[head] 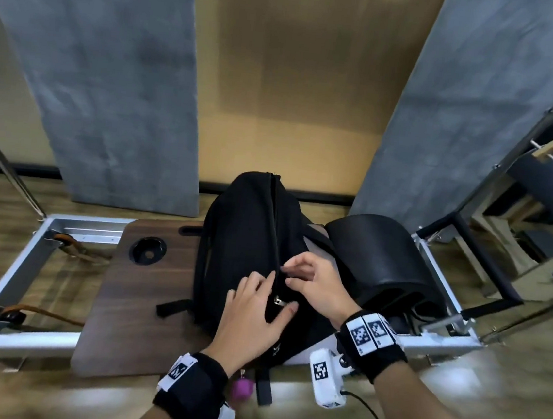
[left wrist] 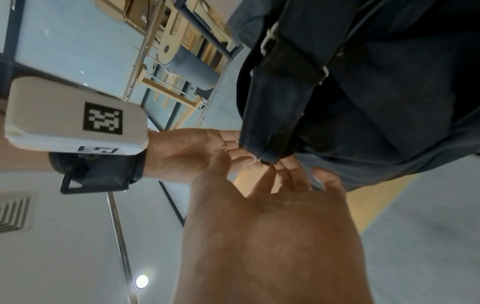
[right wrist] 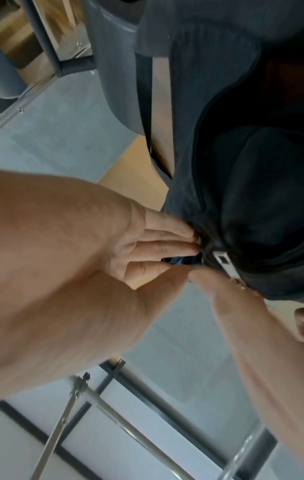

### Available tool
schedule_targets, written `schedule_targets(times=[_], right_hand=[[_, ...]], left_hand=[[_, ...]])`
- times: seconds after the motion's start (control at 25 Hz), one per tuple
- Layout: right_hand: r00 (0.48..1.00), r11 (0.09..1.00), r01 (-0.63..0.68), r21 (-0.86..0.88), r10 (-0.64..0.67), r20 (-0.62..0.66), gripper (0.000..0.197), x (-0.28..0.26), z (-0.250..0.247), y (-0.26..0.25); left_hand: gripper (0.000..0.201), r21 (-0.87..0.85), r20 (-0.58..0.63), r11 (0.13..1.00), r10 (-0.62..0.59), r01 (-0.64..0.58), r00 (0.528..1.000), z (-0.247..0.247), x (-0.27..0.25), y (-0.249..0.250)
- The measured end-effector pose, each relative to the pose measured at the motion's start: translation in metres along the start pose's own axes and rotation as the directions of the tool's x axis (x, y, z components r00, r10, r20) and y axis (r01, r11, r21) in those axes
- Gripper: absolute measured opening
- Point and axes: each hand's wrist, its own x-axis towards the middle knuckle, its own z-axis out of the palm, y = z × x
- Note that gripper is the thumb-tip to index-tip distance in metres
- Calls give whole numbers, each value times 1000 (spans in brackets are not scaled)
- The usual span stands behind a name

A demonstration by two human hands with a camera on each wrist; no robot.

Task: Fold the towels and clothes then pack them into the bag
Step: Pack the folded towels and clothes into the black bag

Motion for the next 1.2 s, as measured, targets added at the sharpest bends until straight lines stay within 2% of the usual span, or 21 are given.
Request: schedule_targets(times=[0.08,0.12,0.2,0.28,0.4,0.64,0.84,1.2], right_hand=[[998,992,62,-107,-61,6,17,-13,-2,6],[996,973,90,-212,-88,18,15,-16,-1,9],[992,908,129,-400,-124,36,14,-19,0,13],[989,874,147,-462,-128,72,22,-23,0,16],[980,873,177,-455,-113,165,32,-27,-1,20],[960,846,280,-454,-248,131,17,-34,0,26],[923,797,379,-471,-359,136,10,-27,-5,20],[921,770,358,-529,-385,62,9,18,-10,3]], left_hand=[[86,152,-3,988,7,-6,1000,5,-12,-1],[86,169,-21,986,-11,14,1000,6,-14,1],[83,131,-47,990,-51,57,998,7,-14,5],[83,83,-60,992,-85,90,995,9,-15,10],[84,46,-76,992,-111,114,991,12,-18,16],[83,-7,-160,994,-108,108,981,14,-22,20],[67,50,-204,993,-92,104,975,15,-20,26],[67,79,-164,987,-129,143,978,6,-9,28]])
